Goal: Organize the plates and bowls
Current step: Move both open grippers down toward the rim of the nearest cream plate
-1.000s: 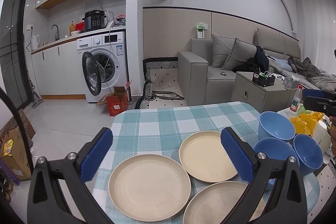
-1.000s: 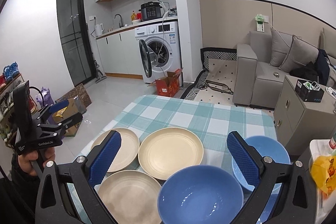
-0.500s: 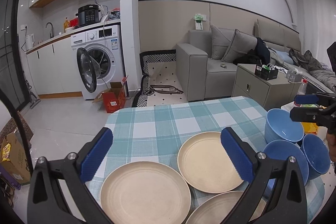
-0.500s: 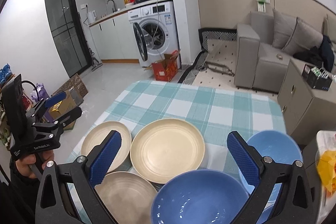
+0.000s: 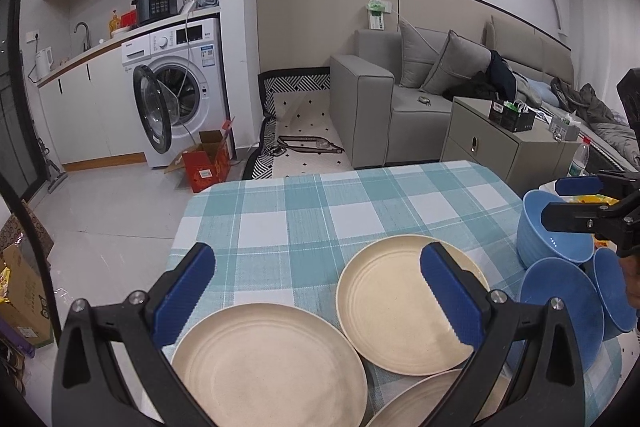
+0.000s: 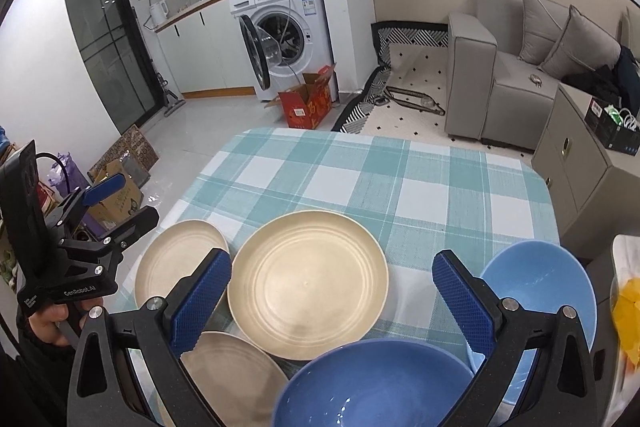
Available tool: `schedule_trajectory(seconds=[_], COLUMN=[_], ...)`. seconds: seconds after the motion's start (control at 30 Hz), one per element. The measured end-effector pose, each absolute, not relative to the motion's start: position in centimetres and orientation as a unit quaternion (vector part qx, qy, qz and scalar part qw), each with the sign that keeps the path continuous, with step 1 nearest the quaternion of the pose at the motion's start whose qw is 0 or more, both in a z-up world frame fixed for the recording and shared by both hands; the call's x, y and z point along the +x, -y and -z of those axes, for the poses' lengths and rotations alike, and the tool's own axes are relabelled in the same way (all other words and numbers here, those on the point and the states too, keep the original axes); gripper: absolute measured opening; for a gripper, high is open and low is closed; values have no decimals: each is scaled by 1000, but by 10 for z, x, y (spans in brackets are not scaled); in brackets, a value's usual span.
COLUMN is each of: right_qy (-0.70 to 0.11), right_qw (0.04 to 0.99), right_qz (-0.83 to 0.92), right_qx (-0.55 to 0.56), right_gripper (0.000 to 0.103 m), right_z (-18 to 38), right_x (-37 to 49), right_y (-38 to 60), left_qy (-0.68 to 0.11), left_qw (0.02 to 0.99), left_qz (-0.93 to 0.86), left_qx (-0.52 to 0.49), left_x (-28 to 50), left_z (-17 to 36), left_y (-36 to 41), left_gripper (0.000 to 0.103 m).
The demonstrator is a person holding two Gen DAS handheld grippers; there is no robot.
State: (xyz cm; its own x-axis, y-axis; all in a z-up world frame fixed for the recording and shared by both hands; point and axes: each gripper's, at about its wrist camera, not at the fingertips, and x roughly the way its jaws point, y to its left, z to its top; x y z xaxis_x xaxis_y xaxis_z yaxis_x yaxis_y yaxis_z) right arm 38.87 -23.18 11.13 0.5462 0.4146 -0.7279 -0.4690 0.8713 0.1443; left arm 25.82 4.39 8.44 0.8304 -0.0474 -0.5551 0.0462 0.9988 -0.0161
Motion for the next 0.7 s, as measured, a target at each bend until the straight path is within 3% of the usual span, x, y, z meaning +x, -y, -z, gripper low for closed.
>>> schedule_trajectory(seconds=[0.37,0.7], right_qy=[-472,-538], right_qw=[851,812], right_qz=[-228,-223], right_qx=[-31,-43], right_gripper=[102,97], right_z=[-65,-27], right_x=[421,443], right_y=[219,211], left_qy=[-331,-379], left_qw=[943,923], left_qz=[42,67], left_qx=[8,26], left_x=[287,306], left_z=[-55,-21], left_y=[-42,-31], left_gripper=[101,85])
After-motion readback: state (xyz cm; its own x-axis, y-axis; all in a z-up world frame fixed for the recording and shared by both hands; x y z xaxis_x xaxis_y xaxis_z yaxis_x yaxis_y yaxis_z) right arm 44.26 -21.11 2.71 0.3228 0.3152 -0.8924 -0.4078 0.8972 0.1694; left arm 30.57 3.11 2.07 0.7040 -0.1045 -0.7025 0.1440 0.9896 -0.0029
